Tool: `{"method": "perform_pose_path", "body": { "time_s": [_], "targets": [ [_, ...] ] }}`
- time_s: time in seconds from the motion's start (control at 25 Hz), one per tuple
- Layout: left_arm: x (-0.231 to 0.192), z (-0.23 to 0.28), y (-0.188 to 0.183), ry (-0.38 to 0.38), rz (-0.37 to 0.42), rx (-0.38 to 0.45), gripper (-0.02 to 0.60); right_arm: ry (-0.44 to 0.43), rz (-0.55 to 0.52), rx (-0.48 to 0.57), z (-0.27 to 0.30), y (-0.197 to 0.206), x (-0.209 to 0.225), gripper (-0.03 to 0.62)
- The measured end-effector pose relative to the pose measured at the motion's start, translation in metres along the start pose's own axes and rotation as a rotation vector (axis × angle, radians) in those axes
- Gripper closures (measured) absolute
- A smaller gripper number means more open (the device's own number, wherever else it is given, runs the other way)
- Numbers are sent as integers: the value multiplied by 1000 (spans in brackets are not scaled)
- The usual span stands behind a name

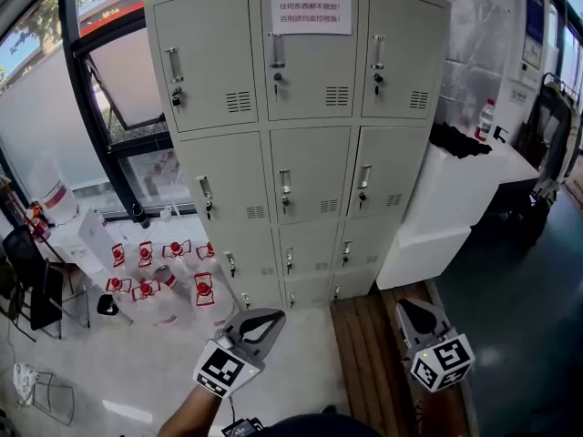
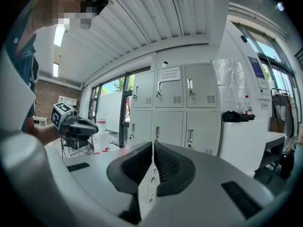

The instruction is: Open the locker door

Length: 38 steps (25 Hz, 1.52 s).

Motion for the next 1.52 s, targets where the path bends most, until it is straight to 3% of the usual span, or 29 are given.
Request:
{"method": "perform_pose_path", "body": {
  "time_s": [0.32,0.64,0.84,1.32,1.52],
  "targets": [
    [15,61,-24,-37,0,-6,565,-68,16,45,5,-4,59,556],
    [11,105,-30,-24,-4,12,565,-66,36,45,14,3,93,556],
    [-18,133,-20,-1,-40,39,565,6,45,27,26,5,109,556],
    [-102,198,-5,143,-18,144,565,208,59,37,69,-11,122,556],
    [-140,216,14,190,-19,141,565,265,80,12,97,-8,122,556]
  ]
}}
Point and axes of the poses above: the fingertips, and each gripper's own axes: z forward along the fingers, x to its right, y out of its underside, the point moved 5 cm from there along -z, backward along the fingers, and after that the axes turned 7 degrees about z, right-handed, at the moved point
